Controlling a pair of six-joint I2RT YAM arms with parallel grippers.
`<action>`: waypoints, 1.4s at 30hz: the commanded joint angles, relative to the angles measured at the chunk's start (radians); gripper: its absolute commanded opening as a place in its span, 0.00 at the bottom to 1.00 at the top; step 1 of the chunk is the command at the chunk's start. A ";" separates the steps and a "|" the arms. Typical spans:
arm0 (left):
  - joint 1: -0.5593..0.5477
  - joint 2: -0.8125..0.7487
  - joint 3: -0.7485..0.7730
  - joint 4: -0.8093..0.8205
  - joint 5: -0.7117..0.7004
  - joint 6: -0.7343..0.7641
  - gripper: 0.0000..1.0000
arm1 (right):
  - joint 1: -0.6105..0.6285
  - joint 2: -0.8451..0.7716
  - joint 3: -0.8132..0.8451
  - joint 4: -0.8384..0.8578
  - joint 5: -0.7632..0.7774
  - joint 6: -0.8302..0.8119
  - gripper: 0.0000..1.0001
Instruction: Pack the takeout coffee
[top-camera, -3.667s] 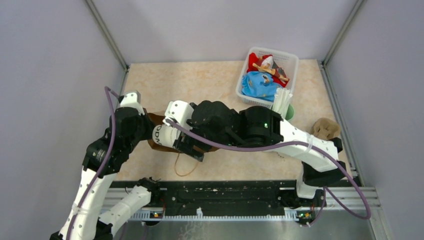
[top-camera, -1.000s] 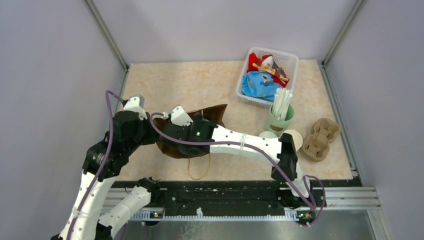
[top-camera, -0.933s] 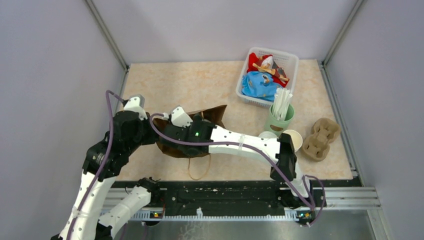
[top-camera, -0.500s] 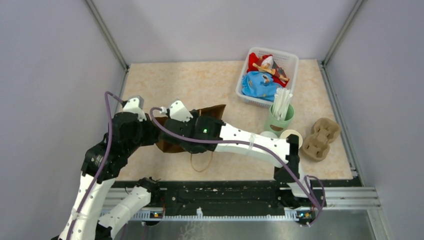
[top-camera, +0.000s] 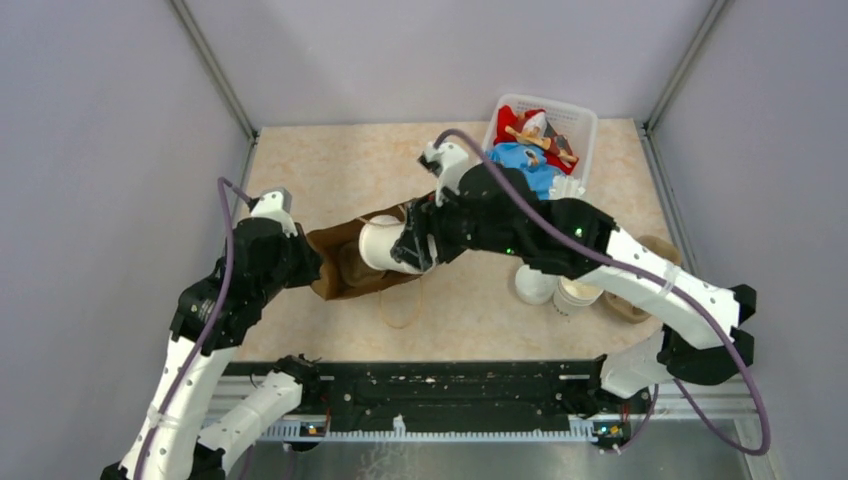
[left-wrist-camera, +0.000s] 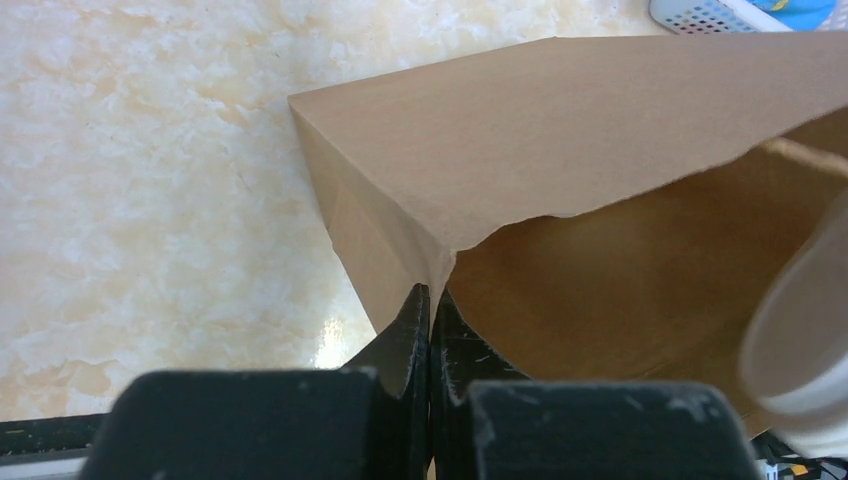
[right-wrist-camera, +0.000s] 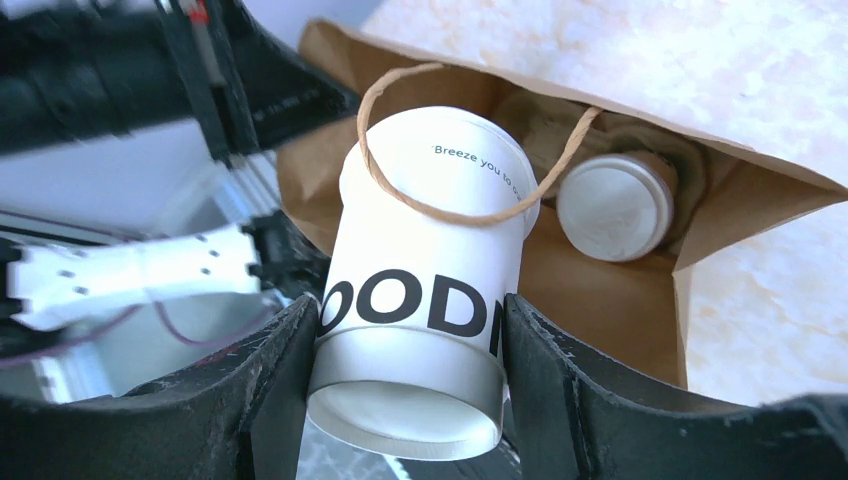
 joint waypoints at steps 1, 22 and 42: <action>-0.002 0.054 0.030 0.000 0.012 -0.040 0.00 | -0.159 -0.035 -0.053 0.200 -0.373 0.070 0.49; -0.002 0.202 0.180 -0.146 0.044 -0.235 0.09 | -0.517 0.130 -0.005 0.838 -1.097 0.671 0.48; 0.057 0.381 0.460 -0.256 0.042 -0.152 0.57 | -0.660 0.271 0.384 0.399 -1.009 0.360 0.48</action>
